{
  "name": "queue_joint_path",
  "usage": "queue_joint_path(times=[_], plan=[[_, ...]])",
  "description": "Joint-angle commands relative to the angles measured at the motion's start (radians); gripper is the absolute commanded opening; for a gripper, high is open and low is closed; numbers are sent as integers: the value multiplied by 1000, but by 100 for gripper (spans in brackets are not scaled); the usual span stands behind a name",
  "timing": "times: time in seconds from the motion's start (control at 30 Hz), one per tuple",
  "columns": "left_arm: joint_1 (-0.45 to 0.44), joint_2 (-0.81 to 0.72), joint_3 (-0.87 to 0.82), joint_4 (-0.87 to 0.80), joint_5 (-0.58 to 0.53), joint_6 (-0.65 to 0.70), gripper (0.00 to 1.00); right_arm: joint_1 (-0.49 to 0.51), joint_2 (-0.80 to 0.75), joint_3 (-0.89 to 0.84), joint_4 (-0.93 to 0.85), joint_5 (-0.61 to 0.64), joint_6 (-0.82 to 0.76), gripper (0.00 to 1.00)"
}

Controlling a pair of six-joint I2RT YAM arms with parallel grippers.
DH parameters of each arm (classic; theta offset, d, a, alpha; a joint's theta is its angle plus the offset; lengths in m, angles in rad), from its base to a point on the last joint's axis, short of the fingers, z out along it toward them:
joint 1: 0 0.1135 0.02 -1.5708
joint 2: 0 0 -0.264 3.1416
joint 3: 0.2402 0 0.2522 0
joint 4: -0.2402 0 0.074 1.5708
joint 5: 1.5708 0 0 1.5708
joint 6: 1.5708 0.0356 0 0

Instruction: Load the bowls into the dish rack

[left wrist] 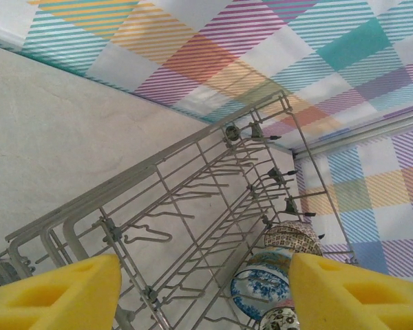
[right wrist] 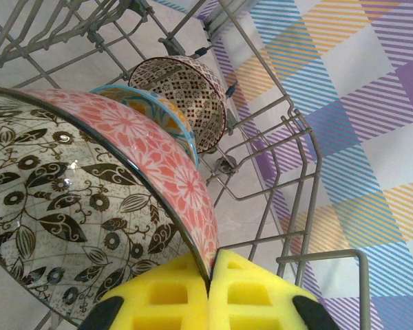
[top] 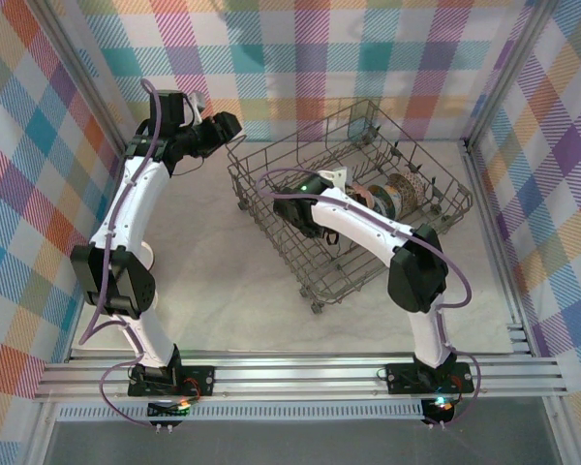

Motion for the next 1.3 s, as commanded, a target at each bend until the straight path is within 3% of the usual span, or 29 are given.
queue_joint_path(times=[0.0,1.27], plan=[[8,-47,-15,18,18,15,66,16,-19,-50,-214,68,42,0],[8,-67,-30,6,37,18,66,87,49,-71,-215,87,-78,0]])
